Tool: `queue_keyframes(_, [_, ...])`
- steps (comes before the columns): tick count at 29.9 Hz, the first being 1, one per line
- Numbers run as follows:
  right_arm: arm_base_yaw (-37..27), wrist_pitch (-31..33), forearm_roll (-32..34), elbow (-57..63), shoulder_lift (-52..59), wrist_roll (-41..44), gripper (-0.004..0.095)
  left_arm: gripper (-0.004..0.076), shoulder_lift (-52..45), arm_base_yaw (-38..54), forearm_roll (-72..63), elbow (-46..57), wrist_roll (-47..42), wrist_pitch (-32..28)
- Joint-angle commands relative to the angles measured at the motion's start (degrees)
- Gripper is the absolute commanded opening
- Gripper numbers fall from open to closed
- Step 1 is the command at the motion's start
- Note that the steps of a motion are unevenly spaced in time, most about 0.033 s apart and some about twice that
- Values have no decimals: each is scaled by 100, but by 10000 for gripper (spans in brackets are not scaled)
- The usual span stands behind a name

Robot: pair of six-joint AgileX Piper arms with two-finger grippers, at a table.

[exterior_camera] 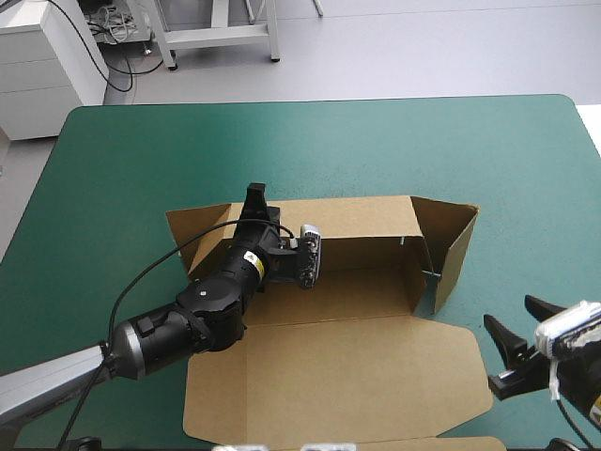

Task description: Fold the box

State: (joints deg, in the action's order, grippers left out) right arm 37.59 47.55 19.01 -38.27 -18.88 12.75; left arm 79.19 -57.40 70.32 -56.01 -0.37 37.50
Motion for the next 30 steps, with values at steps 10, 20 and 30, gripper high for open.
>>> queue_keyframes(10, [-7, 144, 1422, -2469, -2854, 617, 556, -8, -139, -71, -153, -110, -72, -63])
queue_keyframes(20, [-529, 303, 1421, -4583, -4726, 290, 552, -8, -139, -71, -267, -63, -51, -63])
queue_keyframes(30, [-2370, 350, -1474, -6444, -6580, -1719, 552, -8, -139, -71, -353, 69, -51, -110])
